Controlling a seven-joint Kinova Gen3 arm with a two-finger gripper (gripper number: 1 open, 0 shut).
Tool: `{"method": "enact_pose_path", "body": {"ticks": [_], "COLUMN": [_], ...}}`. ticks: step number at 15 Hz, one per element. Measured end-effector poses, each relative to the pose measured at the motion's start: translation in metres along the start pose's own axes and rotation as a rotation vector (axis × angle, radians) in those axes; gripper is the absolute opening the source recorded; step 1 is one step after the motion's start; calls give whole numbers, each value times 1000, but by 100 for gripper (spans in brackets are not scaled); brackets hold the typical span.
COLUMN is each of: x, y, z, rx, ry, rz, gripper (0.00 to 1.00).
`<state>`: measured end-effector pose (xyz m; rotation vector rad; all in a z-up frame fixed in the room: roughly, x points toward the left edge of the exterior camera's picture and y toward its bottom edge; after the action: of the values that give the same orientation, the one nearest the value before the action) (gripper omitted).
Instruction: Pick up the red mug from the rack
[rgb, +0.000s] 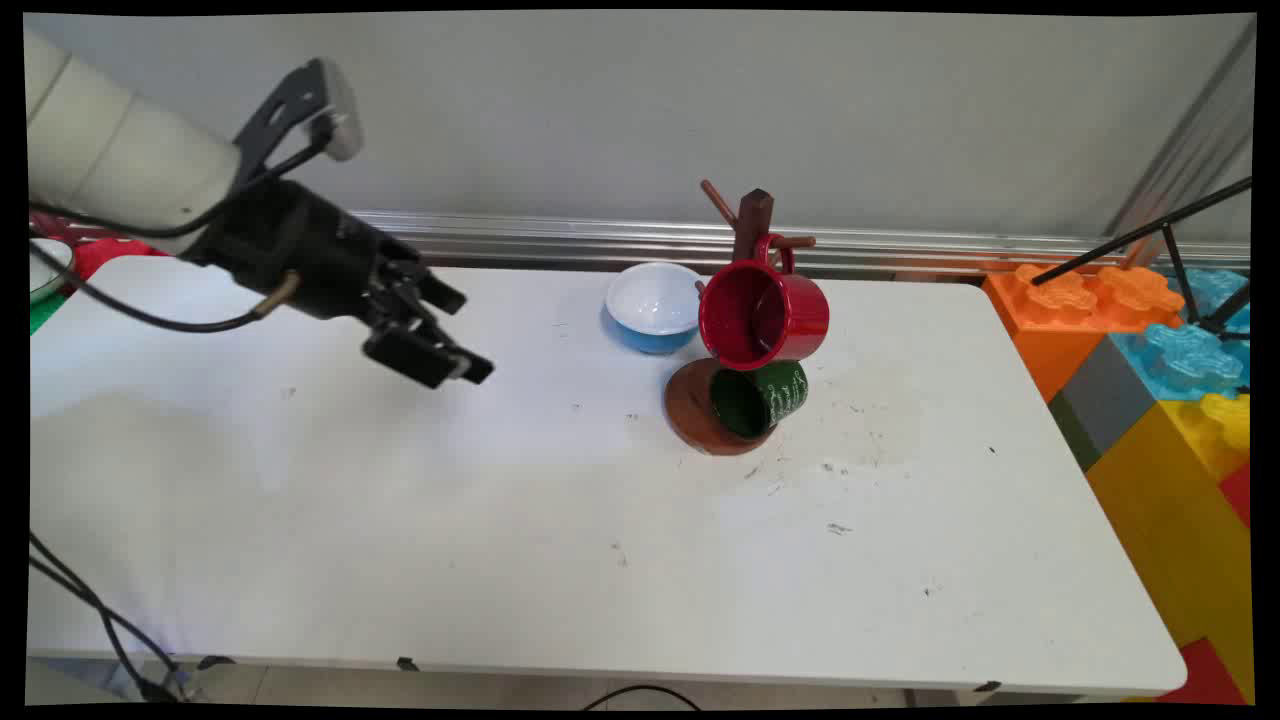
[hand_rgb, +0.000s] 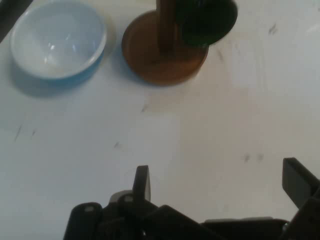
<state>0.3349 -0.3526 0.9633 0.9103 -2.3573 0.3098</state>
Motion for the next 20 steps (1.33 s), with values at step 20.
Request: {"method": "enact_pose_path", "body": {"ticks": [20], "x": [137], "y": [95], "z": [97], "rx": [-9], "ry": [130], "rz": [-260], "gripper": [100]}}
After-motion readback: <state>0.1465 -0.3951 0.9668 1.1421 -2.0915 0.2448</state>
